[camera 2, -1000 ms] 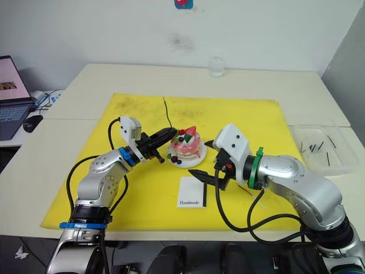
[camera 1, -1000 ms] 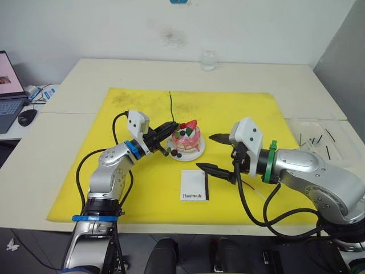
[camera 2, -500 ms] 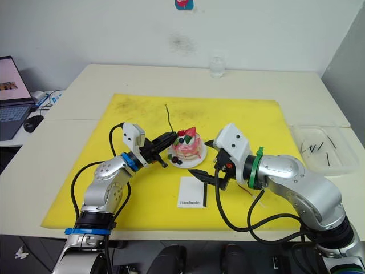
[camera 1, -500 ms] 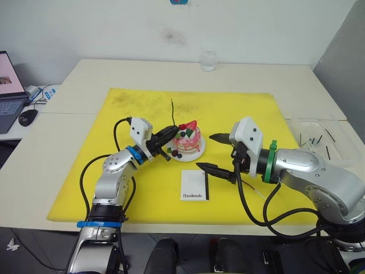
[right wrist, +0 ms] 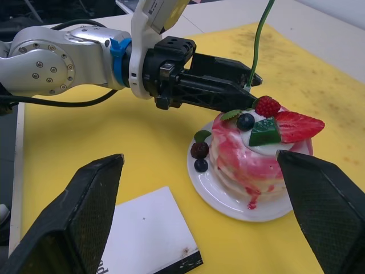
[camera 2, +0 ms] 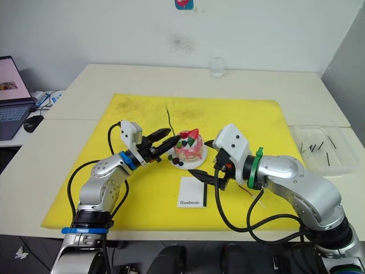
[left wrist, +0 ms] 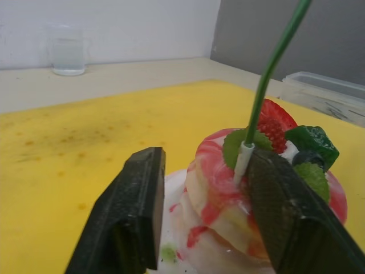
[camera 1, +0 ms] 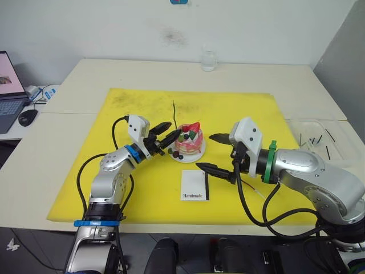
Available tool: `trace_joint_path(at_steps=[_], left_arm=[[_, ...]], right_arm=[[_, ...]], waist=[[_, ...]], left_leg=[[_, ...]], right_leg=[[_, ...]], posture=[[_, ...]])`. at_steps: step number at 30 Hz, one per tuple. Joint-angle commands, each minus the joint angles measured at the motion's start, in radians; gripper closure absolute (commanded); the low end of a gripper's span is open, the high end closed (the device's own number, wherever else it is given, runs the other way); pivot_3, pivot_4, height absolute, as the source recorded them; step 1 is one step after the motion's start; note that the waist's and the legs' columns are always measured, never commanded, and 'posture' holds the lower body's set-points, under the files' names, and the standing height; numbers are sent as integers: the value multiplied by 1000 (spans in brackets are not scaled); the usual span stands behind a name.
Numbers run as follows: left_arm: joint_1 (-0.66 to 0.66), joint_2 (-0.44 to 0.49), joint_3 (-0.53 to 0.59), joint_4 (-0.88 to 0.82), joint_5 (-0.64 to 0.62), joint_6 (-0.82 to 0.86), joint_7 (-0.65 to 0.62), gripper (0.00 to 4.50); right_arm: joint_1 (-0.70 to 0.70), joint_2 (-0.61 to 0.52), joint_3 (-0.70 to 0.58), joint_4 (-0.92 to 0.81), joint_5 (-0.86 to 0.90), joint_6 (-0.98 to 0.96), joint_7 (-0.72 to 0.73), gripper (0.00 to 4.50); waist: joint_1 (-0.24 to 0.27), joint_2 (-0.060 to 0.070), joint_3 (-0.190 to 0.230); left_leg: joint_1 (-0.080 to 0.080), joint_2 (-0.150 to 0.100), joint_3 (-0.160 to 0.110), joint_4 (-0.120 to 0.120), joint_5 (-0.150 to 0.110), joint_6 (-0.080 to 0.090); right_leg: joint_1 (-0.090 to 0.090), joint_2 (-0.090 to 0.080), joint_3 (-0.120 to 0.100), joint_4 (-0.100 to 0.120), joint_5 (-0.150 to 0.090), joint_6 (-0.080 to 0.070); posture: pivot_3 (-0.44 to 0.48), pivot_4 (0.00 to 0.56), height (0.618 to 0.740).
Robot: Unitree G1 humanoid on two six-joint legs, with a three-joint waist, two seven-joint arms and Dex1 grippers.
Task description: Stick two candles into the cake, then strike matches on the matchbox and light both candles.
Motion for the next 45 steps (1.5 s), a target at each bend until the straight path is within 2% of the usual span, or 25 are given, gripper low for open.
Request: trace_joint_path(at_steps=[1,3,12,18,22,26,32,38,40,45], left_arm=[[-2,21,19,-53,-8,13,13,647],[-3,29,28,-57,-6,13,21,121],[-4,55,43,-81,-5,0,27,121],[23,164,100,-150,-41,50,-5,121],[70,269,139,-203,-75,74,-82,121],[180,356,103,-349,-109,89,-204,121],[284,417,7,-535,-144,94,-344,51],[261,418,-135,-621,-100,64,-424,51],[241,412,-167,-623,-87,57,-431,51],[193,384,-206,-630,-83,71,-404,51]], right_arm=[[1,3,-18,-36,-10,-16,-2,0],[2,4,-17,-34,-12,-19,-2,0],[-6,15,-21,-21,-24,-26,0,0],[10,7,-72,-30,-21,-22,-7,0],[36,-5,-154,-51,12,-14,-3,0],[116,-73,-284,-104,83,14,26,0],[290,-222,-444,-166,144,68,67,0],[433,-319,-444,-205,79,94,26,0],[454,-346,-408,-202,44,134,-12,0],[455,-348,-364,-185,89,232,-16,0]], waist=[[0,0,0],[0,0,0],[0,0,0],[-2,0,0],[-3,0,0],[-1,0,0],[9,0,0],[6,0,0],[4,0,0],[3,0,0]], left_leg=[[0,0,0,0,0,0],[0,0,0,0,0,0],[0,0,0,0,0,0],[0,1,0,0,0,0],[0,1,0,0,0,0],[0,1,0,-2,0,0],[0,-1,0,-2,0,0],[3,1,2,-2,0,0],[3,1,2,-2,0,0],[3,2,2,-2,0,0]], right_leg=[[0,0,0,0,0,0],[0,0,0,0,0,0],[0,0,0,0,0,0],[0,0,0,0,0,0],[0,0,0,0,0,0],[0,-1,1,-1,0,0],[0,-6,0,-2,0,0],[1,-5,1,-1,0,-1],[1,-3,1,-1,0,-1],[1,1,1,-1,0,-1]], posture=[[0,150,740],[0,150,740],[0,150,740],[0,150,740],[0,150,740],[0,150,740],[0,150,740],[0,150,740],[0,150,740],[0,150,740]])
